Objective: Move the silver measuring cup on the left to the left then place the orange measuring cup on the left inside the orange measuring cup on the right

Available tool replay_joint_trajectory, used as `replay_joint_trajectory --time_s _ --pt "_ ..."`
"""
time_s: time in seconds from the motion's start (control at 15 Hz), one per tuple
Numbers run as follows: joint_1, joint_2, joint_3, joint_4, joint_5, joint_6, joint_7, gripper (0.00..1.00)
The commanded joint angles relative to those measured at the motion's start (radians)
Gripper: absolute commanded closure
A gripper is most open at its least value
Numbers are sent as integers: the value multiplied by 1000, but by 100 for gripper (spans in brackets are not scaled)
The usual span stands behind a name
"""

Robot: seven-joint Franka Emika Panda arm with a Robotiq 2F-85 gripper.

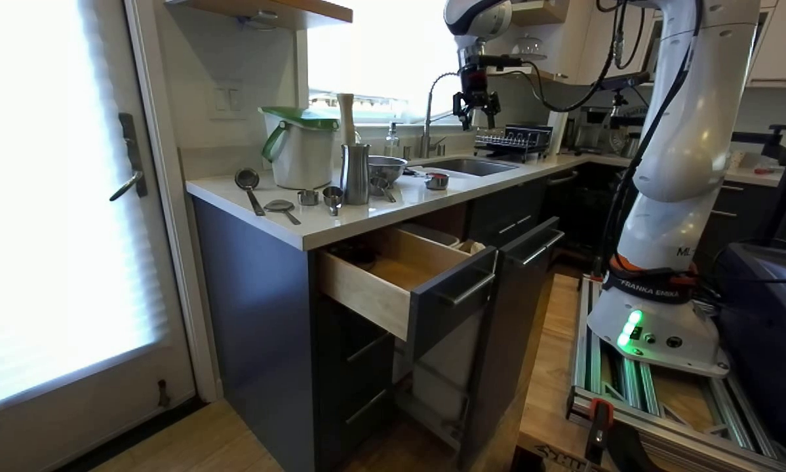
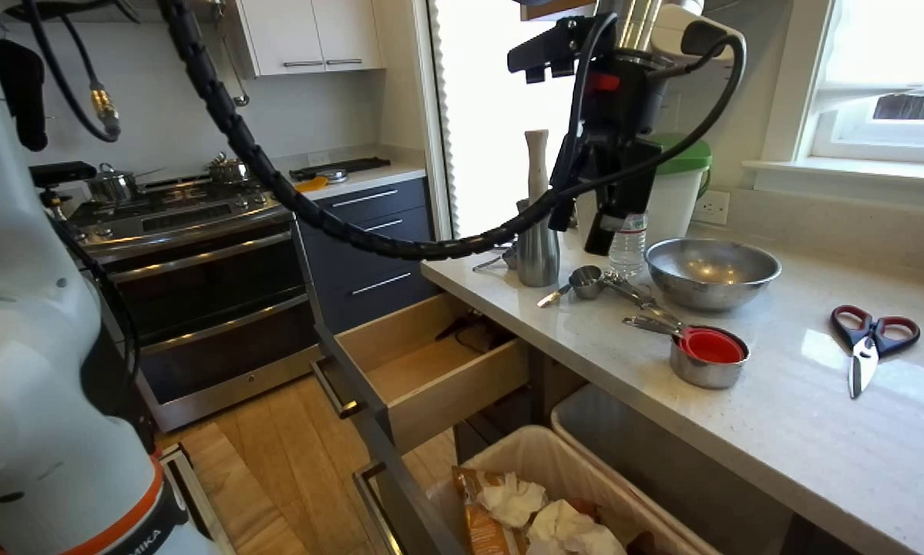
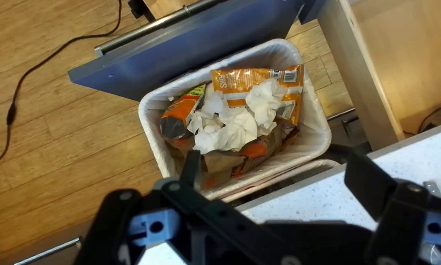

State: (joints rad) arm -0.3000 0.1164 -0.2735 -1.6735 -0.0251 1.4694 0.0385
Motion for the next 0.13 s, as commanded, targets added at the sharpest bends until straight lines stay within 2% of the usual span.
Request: replay_joint_trajectory --time_s 0.0,0.07 --pt "1 2 -1 3 1 -4 -3 0" --pt "1 2 -1 2 1 -4 -3 0"
